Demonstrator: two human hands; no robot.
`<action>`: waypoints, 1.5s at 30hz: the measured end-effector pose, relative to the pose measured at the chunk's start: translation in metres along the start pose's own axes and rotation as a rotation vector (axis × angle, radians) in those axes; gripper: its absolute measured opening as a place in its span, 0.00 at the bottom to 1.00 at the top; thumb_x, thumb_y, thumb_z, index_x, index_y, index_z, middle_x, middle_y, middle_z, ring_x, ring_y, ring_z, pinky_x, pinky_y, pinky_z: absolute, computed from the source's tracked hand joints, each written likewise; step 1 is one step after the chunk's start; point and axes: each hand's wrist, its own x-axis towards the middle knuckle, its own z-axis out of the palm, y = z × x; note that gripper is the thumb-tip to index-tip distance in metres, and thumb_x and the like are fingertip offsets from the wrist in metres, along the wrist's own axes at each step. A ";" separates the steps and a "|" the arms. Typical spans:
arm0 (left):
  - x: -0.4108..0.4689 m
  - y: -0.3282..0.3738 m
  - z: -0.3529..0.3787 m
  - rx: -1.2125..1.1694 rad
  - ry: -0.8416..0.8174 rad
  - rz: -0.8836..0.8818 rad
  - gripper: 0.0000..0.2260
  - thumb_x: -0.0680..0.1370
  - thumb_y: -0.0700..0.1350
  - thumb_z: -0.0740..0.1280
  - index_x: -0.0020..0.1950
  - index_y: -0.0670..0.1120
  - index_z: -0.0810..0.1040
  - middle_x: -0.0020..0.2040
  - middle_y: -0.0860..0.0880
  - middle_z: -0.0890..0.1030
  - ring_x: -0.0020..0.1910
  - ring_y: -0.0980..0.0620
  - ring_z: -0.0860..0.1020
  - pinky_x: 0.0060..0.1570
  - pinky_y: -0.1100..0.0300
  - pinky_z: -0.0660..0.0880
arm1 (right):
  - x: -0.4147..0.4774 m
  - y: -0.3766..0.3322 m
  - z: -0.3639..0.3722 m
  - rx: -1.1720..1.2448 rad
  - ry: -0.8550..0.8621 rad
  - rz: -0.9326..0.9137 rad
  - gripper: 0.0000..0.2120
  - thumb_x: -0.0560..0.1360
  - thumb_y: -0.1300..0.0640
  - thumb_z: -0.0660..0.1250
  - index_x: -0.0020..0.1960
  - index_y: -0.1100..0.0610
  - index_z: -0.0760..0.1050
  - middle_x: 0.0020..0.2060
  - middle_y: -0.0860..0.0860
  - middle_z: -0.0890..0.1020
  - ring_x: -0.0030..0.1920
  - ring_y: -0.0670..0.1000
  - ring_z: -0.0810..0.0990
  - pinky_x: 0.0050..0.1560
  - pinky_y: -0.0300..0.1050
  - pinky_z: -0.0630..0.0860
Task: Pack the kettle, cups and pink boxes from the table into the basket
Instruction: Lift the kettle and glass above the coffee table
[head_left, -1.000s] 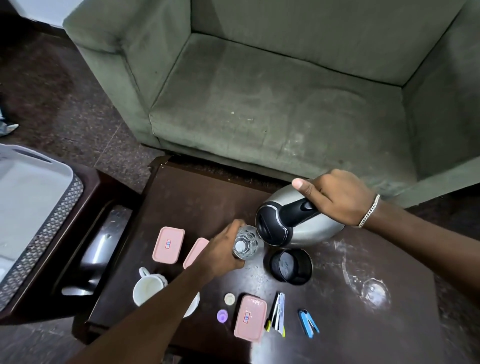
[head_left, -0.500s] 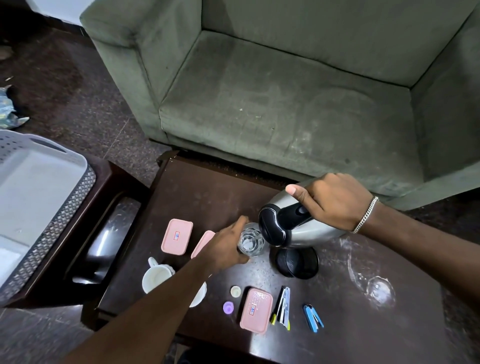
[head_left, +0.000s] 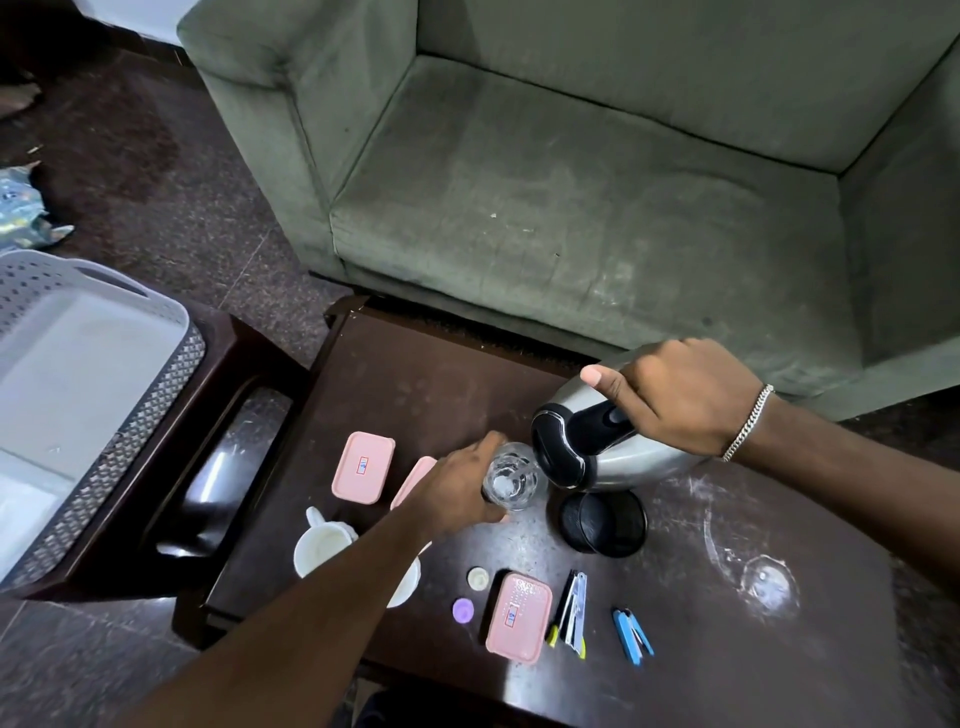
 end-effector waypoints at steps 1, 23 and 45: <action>0.000 0.000 0.000 0.010 -0.001 0.000 0.34 0.64 0.49 0.82 0.63 0.53 0.67 0.60 0.51 0.82 0.58 0.43 0.82 0.55 0.49 0.79 | 0.001 -0.001 -0.001 -0.007 -0.001 -0.002 0.41 0.77 0.29 0.30 0.30 0.44 0.77 0.29 0.53 0.81 0.35 0.60 0.82 0.35 0.50 0.77; -0.001 0.001 -0.001 0.073 0.013 0.026 0.30 0.65 0.50 0.80 0.57 0.51 0.65 0.60 0.48 0.83 0.56 0.40 0.82 0.50 0.50 0.78 | 0.010 -0.012 -0.012 -0.084 0.007 0.004 0.43 0.77 0.29 0.31 0.35 0.45 0.82 0.31 0.55 0.82 0.37 0.62 0.83 0.35 0.50 0.78; 0.000 -0.001 0.001 0.131 0.022 0.037 0.31 0.66 0.51 0.81 0.59 0.50 0.66 0.62 0.47 0.81 0.60 0.43 0.80 0.50 0.54 0.72 | 0.008 -0.016 -0.019 -0.037 0.006 0.045 0.38 0.77 0.29 0.35 0.25 0.45 0.72 0.27 0.53 0.79 0.35 0.62 0.83 0.34 0.50 0.78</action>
